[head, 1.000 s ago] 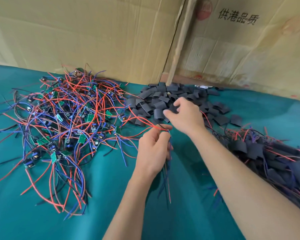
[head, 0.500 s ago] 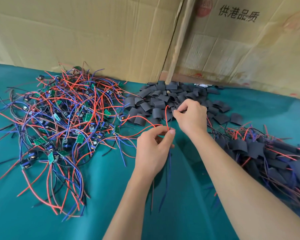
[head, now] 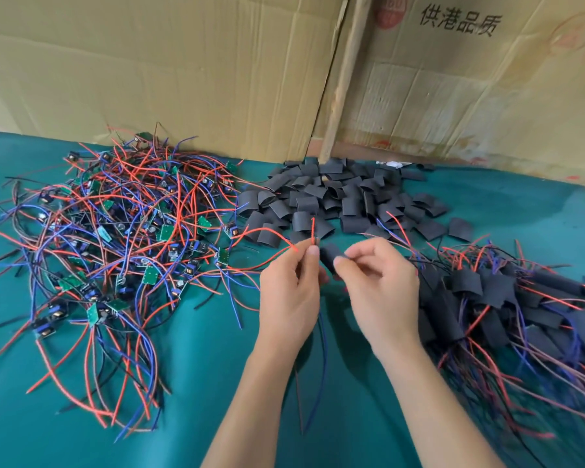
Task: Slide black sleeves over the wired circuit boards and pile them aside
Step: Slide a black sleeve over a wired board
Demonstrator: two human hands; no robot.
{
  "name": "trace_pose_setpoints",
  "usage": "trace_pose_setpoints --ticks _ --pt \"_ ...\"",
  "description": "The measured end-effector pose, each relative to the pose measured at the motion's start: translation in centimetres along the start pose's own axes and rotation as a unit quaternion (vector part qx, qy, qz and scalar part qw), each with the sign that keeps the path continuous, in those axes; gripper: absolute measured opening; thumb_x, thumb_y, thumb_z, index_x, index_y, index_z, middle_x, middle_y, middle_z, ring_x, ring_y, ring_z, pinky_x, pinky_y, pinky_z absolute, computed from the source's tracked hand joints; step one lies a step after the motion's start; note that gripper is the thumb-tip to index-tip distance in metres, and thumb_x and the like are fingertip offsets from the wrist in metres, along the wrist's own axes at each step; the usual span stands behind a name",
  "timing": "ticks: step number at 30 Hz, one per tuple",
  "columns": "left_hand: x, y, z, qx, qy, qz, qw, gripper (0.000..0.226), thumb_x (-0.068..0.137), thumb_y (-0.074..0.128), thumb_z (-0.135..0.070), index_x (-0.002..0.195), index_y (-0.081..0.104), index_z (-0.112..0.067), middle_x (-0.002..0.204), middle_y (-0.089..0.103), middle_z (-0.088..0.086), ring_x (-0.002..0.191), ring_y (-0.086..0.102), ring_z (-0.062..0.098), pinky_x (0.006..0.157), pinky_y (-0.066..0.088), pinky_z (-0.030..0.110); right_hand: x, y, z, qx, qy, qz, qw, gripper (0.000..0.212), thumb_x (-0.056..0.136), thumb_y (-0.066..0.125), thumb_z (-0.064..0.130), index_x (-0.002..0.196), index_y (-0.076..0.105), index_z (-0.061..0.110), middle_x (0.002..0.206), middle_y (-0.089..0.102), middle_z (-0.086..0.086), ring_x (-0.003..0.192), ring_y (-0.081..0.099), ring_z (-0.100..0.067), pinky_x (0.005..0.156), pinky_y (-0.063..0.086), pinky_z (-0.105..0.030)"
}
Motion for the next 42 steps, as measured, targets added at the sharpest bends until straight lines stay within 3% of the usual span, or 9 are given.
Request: trace_pose_setpoints --ticks 5,10,13,16,20,30,34,37,42 --pt "-0.1 0.0 -0.2 0.017 0.017 0.017 1.0 0.019 0.1 0.056 -0.023 0.094 0.074 -0.017 0.079 0.072 0.002 0.078 0.063 0.022 0.078 0.052 0.039 -0.8 0.9 -0.4 0.077 0.056 0.071 0.993 0.01 0.072 0.074 0.024 0.074 0.065 0.021 0.072 0.072 0.005 0.07 0.068 -0.014 0.077 0.06 -0.048" --pt "-0.1 0.0 0.0 0.007 0.012 0.015 1.0 0.019 0.098 0.064 -0.01 0.105 0.077 -0.022 0.077 0.07 -0.016 0.075 0.064 0.004 0.073 0.049 0.023 -0.6 0.6 -0.9 0.155 0.101 0.117 0.976 0.013 0.073 0.083 0.021 0.071 0.07 0.023 0.074 0.073 0.001 0.07 0.066 -0.014 0.072 0.055 -0.029" --pt "-0.1 0.2 -0.3 -0.017 0.008 0.031 0.999 0.021 0.098 0.062 -0.009 0.105 0.074 -0.024 0.067 0.062 -0.018 0.067 0.066 0.006 0.073 0.056 0.034 0.0 -0.4 -1.7 0.206 0.13 0.069 0.968 0.025 0.079 0.083 0.001 0.084 0.068 0.02 0.079 0.075 -0.001 0.074 0.069 -0.015 0.075 0.055 -0.031" --pt "-0.5 0.7 -0.5 -0.064 -0.013 0.061 0.996 0.017 0.097 0.06 -0.012 0.101 0.074 -0.022 0.069 0.059 -0.015 0.065 0.073 0.018 0.076 0.06 0.054 0.8 -1.9 -2.4 0.327 0.173 -0.006 0.929 0.027 0.085 0.077 -0.004 0.106 0.068 0.01 0.082 0.075 -0.003 0.081 0.071 -0.018 0.075 0.058 -0.03" --pt "-0.9 1.5 -0.8 -0.067 -0.019 0.095 0.993 0.019 0.094 0.06 -0.015 0.092 0.075 -0.025 0.074 0.064 -0.017 0.065 0.075 0.02 0.076 0.061 0.054 1.7 -3.5 -2.8 0.421 0.193 -0.08 0.883 0.009 0.091 0.073 0.002 0.097 0.07 0.008 0.086 0.074 -0.001 0.084 0.069 -0.016 0.079 0.059 -0.027" --pt "-1.1 2.2 -0.8 -0.034 -0.005 0.1 0.994 0.029 0.094 0.066 -0.001 0.087 0.076 -0.027 0.074 0.065 -0.017 0.06 0.073 0.014 0.065 0.056 0.034 2.4 -5.6 -2.4 0.442 0.151 -0.148 0.872 0.016 0.088 0.075 0.0 0.086 0.064 0.011 0.078 0.072 -0.001 0.073 0.069 -0.016 0.078 0.058 -0.027" --pt "-1.1 2.2 -1.1 -0.02 0.02 0.091 0.995 0.033 0.092 0.067 0.0 0.085 0.075 -0.031 0.08 0.066 -0.003 0.057 0.071 0.011 0.057 0.048 0.018 2.6 -5.8 -2.0 0.4 0.129 -0.137 0.897 0.015 0.088 0.075 0.0 0.09 0.064 0.009 0.076 0.071 -0.001 0.071 0.067 -0.017 0.074 0.056 -0.026" --pt "-1.1 2.3 -1.3 -0.011 0.032 0.089 0.995 0.033 0.091 0.067 0.002 0.085 0.075 -0.029 0.076 0.064 -0.013 0.055 0.068 0.006 0.055 0.041 0.01 2.5 -5.4 -1.9 0.367 0.126 -0.116 0.914 0.016 0.088 0.076 0.0 0.091 0.064 0.01 0.073 0.072 0.003 0.067 0.066 -0.012 0.069 0.055 -0.024" --pt "-1.2 2.2 -1.6 0.036 0.07 0.078 0.994 0.03 0.09 0.068 0.0 0.087 0.078 -0.029 0.077 0.059 -0.014 0.061 0.068 0.016 0.06 0.047 0.021 2.5 -5.3 -2.7 0.381 0.161 -0.117 0.903 0.016 0.088 0.076 0.001 0.094 0.063 0.007 0.074 0.071 0.0 0.064 0.066 -0.013 0.069 0.057 -0.023"
Point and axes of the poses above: each hand's wrist, its own x-axis towards the middle knuckle, its own y-axis out of the palm, z = x × y, the point moved 7 cm from there along x, towards the middle knuckle
